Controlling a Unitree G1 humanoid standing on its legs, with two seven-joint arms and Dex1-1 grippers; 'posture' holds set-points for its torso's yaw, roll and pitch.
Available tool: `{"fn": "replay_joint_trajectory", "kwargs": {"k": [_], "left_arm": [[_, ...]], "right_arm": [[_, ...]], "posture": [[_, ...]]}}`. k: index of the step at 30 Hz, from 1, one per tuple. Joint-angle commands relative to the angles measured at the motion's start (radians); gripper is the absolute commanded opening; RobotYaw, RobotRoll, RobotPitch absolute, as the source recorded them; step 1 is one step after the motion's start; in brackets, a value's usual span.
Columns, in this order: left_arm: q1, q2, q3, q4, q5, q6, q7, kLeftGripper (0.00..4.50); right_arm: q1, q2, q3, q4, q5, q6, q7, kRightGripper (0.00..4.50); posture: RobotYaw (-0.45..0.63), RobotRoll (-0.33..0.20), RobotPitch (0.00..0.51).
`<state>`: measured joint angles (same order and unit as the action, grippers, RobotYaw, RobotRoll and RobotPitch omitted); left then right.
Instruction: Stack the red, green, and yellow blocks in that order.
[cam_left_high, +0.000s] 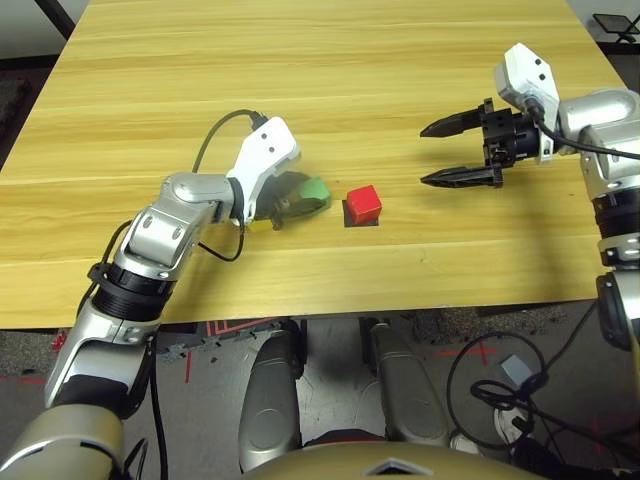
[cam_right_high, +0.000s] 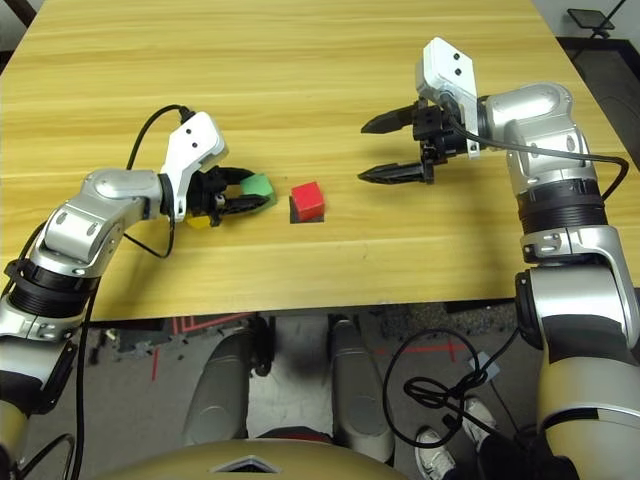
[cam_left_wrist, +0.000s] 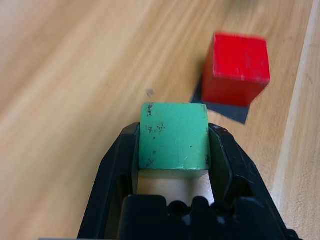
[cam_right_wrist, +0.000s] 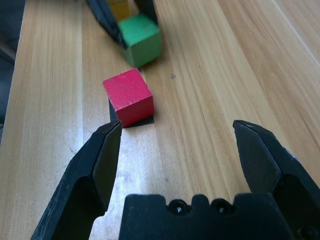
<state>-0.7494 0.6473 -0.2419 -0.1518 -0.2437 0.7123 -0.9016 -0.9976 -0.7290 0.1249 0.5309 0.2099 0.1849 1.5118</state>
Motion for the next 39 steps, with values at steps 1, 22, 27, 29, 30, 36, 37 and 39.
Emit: {"fn": "replay_joint_trajectory", "kwargs": {"k": [1, 22, 27, 29, 30, 36, 37, 39], "left_arm": [[-0.061, 0.025, -0.012, -0.083, -0.028, 0.101, -0.037, 2.04], [-0.195, -0.158, -0.06, -0.151, -0.15, 0.403, 0.09, 2.04], [-0.185, -0.15, -0.086, -0.123, -0.141, 0.365, 0.085, 2.04], [-0.178, -0.148, -0.091, -0.115, -0.141, 0.354, 0.083, 2.04], [-0.175, -0.147, -0.093, -0.111, -0.14, 0.348, 0.082, 2.04], [-0.169, -0.143, -0.102, -0.092, -0.138, 0.329, 0.077, 2.04], [-0.169, -0.145, -0.102, -0.091, -0.139, 0.328, 0.077, 2.04], [-0.168, -0.148, -0.105, -0.089, -0.14, 0.325, 0.075, 2.04]], "right_arm": [[0.025, 0.0, -0.018, -0.002, 0.007, -0.002, -0.008, 4.5], [0.12, -0.009, -0.05, -0.108, 0.033, 0.058, -0.061, 4.5], [0.133, -0.014, -0.054, -0.132, 0.04, 0.075, -0.071, 4.5], [0.136, -0.016, -0.054, -0.138, 0.043, 0.078, -0.074, 4.5], [0.138, -0.016, -0.054, -0.141, 0.045, 0.081, -0.076, 4.5], [0.142, -0.019, -0.058, -0.153, 0.047, 0.09, -0.081, 4.5], [0.142, -0.02, -0.059, -0.155, 0.047, 0.092, -0.082, 4.5], [0.145, -0.021, -0.061, -0.16, 0.048, 0.095, -0.082, 4.5]], "posture": [[0.15, -0.001, 0.264], [0.1, 0.022, 0.274], [0.09, 0.022, 0.277], [0.09, 0.021, 0.277], [0.09, 0.021, 0.278], [0.07, 0.019, 0.28], [0.07, 0.018, 0.28], [0.07, 0.017, 0.282]]}}
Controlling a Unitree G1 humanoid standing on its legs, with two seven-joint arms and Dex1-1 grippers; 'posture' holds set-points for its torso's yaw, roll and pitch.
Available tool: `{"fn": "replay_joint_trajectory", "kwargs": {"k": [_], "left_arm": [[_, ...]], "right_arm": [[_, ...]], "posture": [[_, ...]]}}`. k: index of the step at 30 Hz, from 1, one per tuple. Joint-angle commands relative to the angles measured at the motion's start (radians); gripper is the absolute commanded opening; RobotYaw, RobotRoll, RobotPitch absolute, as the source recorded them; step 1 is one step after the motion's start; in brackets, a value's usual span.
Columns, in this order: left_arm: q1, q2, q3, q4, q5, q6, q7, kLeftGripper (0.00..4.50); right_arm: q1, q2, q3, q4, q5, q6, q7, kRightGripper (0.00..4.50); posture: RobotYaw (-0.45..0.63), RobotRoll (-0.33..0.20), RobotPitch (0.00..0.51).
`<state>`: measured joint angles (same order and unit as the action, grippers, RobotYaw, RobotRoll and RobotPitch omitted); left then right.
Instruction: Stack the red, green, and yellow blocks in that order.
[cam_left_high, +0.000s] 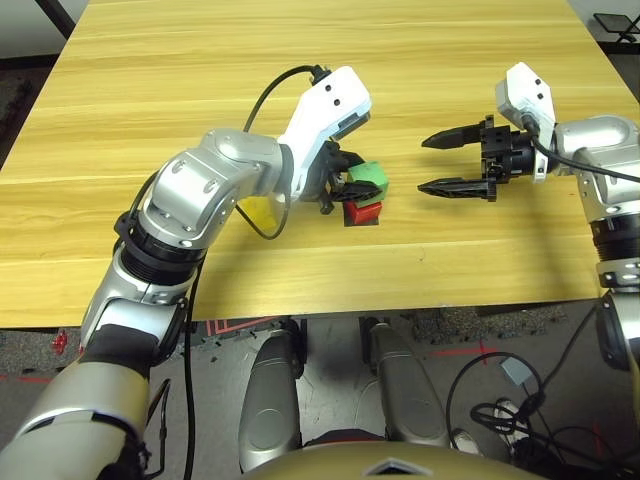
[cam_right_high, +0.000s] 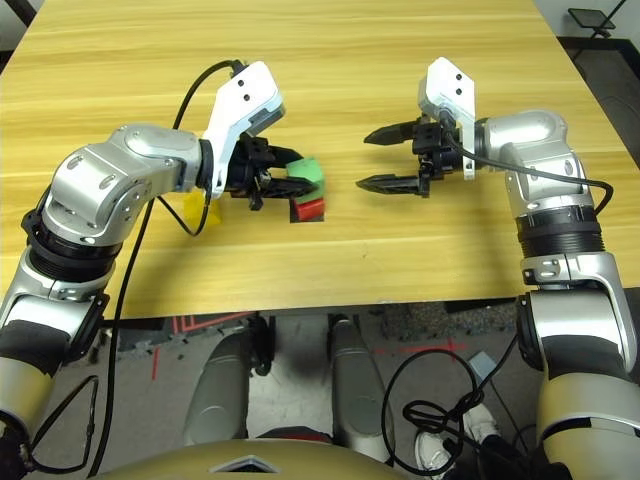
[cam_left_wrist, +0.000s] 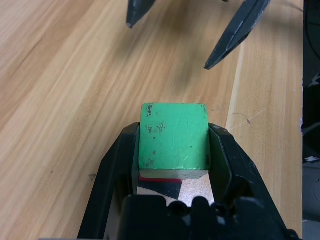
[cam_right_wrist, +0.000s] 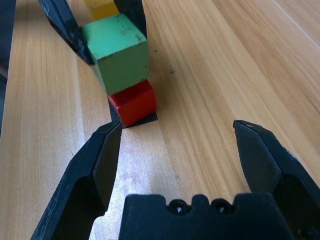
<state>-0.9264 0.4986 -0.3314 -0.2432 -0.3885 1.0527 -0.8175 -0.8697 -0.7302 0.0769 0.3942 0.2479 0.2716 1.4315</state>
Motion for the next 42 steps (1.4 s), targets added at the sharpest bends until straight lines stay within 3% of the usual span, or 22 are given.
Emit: {"fn": "replay_joint_trajectory", "kwargs": {"k": [1, 21, 28, 32, 37, 42], "left_arm": [[0.009, 0.0, -0.015, 0.003, 0.004, -0.017, -0.009, 2.04], [0.014, -0.018, -0.019, 0.015, 0.004, -0.027, -0.005, 2.04], [0.01, -0.028, -0.004, 0.009, -0.001, -0.013, 0.01, 4.46], [0.007, -0.002, 0.031, -0.023, -0.025, 0.011, 0.005, 4.49], [0.057, 0.223, 0.076, -0.069, -0.041, -0.018, -0.112, 4.49], [0.164, 0.491, 0.101, -0.043, -0.005, -0.145, -0.268, 4.49]], "right_arm": [[0.018, -0.021, -0.014, -0.027, 0.01, 0.011, -0.002, 4.5], [0.031, -0.032, -0.017, -0.069, 0.024, 0.043, -0.009, 4.5], [0.021, -0.032, -0.016, -0.061, 0.024, 0.039, -0.007, 4.5], [0.018, -0.035, -0.016, -0.055, 0.023, 0.035, -0.004, 4.5], [0.002, -0.036, -0.014, -0.035, 0.021, 0.028, 0.003, 4.5], [-0.025, -0.025, -0.006, 0.007, 0.012, 0.008, 0.01, 4.5]], "posture": [[0.07, 0.016, 0.283], [0.06, 0.006, 0.286], [0.06, 0.004, 0.282], [0.07, 0.001, 0.279], [0.09, -0.001, 0.274], [0.12, 0.001, 0.268]]}}
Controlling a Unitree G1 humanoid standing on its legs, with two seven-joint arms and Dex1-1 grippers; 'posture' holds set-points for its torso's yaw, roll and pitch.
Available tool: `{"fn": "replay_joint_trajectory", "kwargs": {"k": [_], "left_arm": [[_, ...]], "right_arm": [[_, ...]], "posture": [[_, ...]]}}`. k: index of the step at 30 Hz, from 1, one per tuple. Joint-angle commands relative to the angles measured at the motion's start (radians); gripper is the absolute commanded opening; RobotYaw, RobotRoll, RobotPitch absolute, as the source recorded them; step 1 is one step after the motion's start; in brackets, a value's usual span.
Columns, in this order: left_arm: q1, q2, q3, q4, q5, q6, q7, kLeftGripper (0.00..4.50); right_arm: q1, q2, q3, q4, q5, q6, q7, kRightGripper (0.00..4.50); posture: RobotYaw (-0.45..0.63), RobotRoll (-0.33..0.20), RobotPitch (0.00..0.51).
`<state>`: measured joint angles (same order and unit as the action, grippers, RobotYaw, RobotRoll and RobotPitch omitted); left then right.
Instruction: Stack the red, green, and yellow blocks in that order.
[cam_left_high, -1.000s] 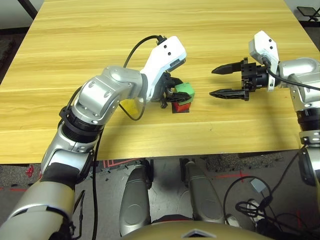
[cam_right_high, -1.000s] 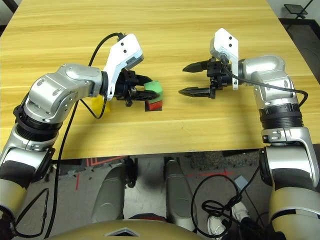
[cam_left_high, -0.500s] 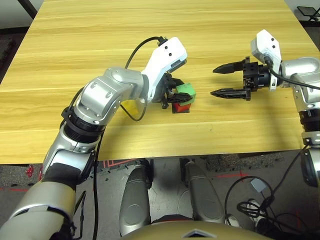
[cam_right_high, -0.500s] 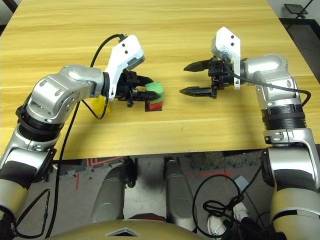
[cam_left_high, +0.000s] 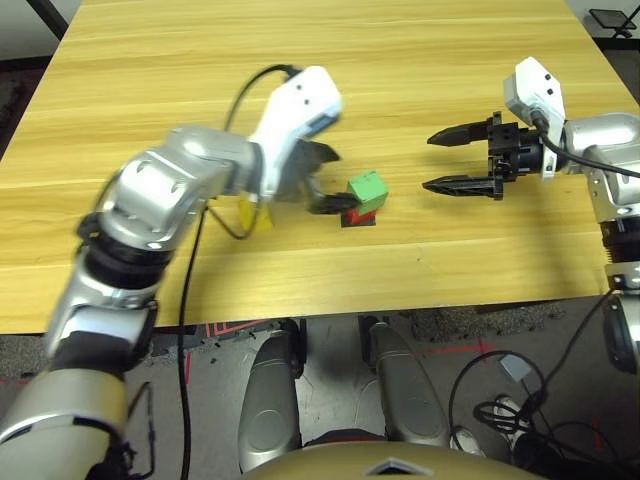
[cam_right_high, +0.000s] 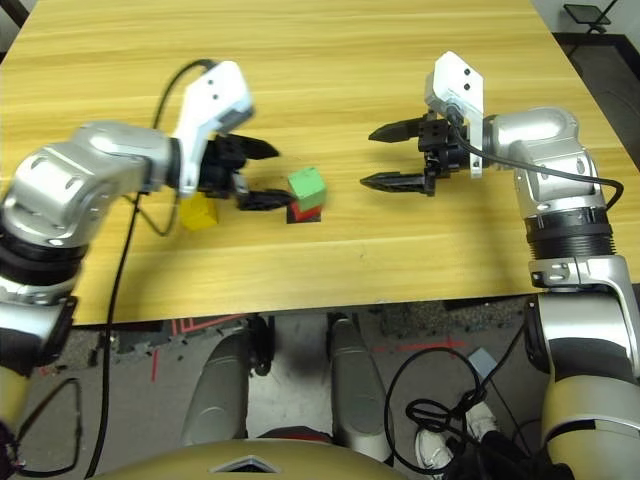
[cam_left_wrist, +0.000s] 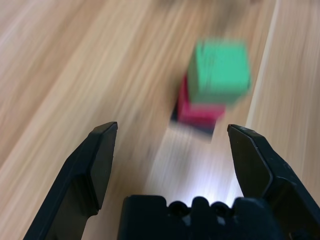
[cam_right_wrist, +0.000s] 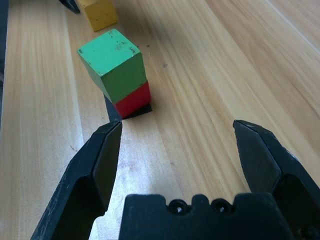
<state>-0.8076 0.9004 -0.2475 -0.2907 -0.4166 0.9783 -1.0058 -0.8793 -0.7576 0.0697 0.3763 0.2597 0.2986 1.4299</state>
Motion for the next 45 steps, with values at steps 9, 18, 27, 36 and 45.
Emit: {"fn": "replay_joint_trajectory", "kwargs": {"k": [9, 18, 27, 36, 45], "left_arm": [[0.124, 0.152, 0.029, 0.073, 0.087, -0.193, -0.118, 4.49], [0.188, 0.109, -0.009, 0.09, 0.169, -0.301, -0.114, 4.49], [0.184, 0.038, -0.029, 0.129, 0.216, -0.313, -0.107, 4.09], [0.12, 0.04, -0.032, 0.125, 0.229, -0.244, -0.131, 2.07], [-0.234, -0.078, -0.09, 0.19, 0.2, -0.091, -0.194, 2.07]], "right_arm": [[-0.074, 0.031, 0.014, 0.106, -0.022, -0.06, 0.023, 4.5], [-0.098, 0.031, 0.013, 0.139, -0.032, -0.074, 0.031, 4.5], [-0.092, 0.034, 0.007, 0.123, -0.031, -0.061, 0.023, 4.5], [-0.088, 0.038, 0.002, 0.119, -0.027, -0.056, 0.008, 4.5], [-0.08, 0.053, 0.002, 0.121, -0.026, -0.06, -0.007, 4.5]], "posture": [[0.14, -0.009, 0.261], [0.13, -0.019, 0.255], [0.12, -0.021, 0.256], [0.12, -0.011, 0.252], [0.14, 0.018, 0.247]]}}
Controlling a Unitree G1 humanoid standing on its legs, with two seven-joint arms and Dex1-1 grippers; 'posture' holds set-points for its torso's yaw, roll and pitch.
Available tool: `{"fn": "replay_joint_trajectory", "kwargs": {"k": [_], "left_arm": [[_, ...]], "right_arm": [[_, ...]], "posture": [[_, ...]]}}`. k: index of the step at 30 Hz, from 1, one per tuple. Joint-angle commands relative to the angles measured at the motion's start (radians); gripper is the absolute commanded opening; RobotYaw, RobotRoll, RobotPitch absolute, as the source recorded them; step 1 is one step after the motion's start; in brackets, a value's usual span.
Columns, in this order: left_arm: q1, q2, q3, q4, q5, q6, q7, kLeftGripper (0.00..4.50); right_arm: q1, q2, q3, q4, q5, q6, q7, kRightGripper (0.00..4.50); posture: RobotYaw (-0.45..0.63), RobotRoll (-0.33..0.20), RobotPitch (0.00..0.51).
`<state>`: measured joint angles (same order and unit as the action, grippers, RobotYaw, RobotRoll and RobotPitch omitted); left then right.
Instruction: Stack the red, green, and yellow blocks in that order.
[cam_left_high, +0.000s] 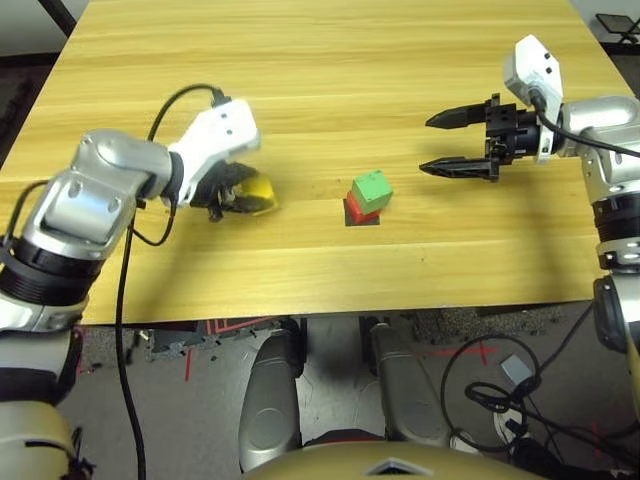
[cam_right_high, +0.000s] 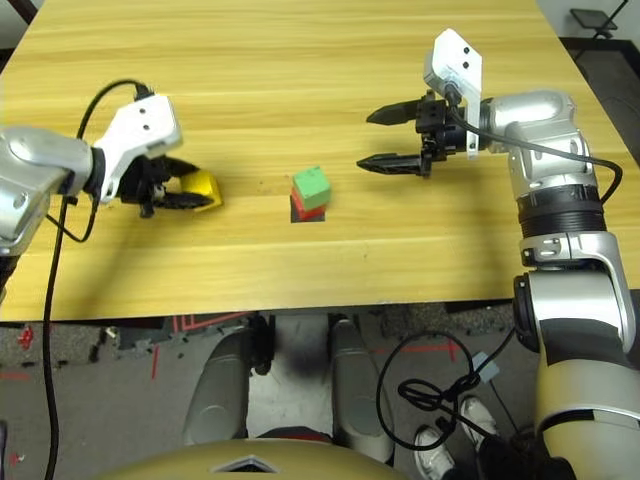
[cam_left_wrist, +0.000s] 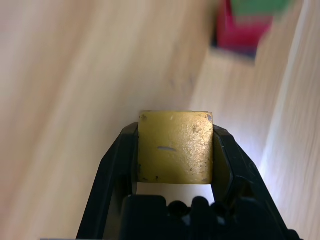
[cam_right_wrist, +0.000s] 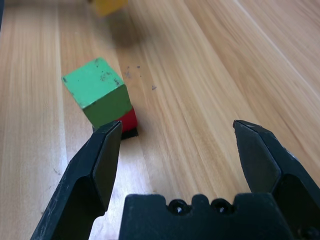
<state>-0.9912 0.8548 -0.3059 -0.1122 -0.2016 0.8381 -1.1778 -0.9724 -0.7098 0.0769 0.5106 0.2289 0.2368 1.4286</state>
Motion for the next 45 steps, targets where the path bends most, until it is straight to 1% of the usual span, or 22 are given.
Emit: {"fn": "replay_joint_trajectory", "kwargs": {"k": [1, 5, 10, 20, 23, 30, 45], "left_arm": [[-0.084, -0.063, -0.039, 0.013, -0.028, 0.088, -0.021, 2.07], [-0.171, -0.148, -0.074, 0.013, -0.051, 0.187, -0.011, 2.07], [-0.218, -0.198, -0.104, -0.004, -0.072, 0.253, -0.003, 2.07], [-0.257, -0.226, -0.185, -0.018, -0.085, 0.27, -0.01, 2.07], [-0.273, -0.253, -0.194, 0.012, -0.08, 0.257, -0.003, 2.07], [-0.303, -0.29, -0.22, 0.07, -0.06, 0.21, -0.006, 2.07], [-0.289, -0.322, -0.234, 0.09, -0.059, 0.193, -0.004, 2.07]], "right_arm": [[0.019, 0.008, -0.006, -0.019, 0.007, 0.004, -0.009, 4.5], [0.046, 0.012, -0.01, -0.049, 0.016, 0.015, -0.018, 4.5], [0.082, 0.008, -0.018, -0.097, 0.028, 0.039, -0.03, 4.5], [0.115, 0.006, -0.029, -0.147, 0.038, 0.067, -0.052, 4.5], [0.126, 0.006, -0.031, -0.159, 0.04, 0.07, -0.056, 4.5], [0.158, -0.001, -0.038, -0.201, 0.054, 0.089, -0.069, 4.5], [0.183, -0.015, -0.04, -0.232, 0.074, 0.113, -0.093, 4.5]], "posture": [[0.13, 0.02, 0.247], [0.12, 0.034, 0.248], [0.11, 0.045, 0.247], [0.09, 0.059, 0.242], [0.08, 0.063, 0.241], [0.06, 0.066, 0.241], [0.04, 0.07, 0.265]]}}
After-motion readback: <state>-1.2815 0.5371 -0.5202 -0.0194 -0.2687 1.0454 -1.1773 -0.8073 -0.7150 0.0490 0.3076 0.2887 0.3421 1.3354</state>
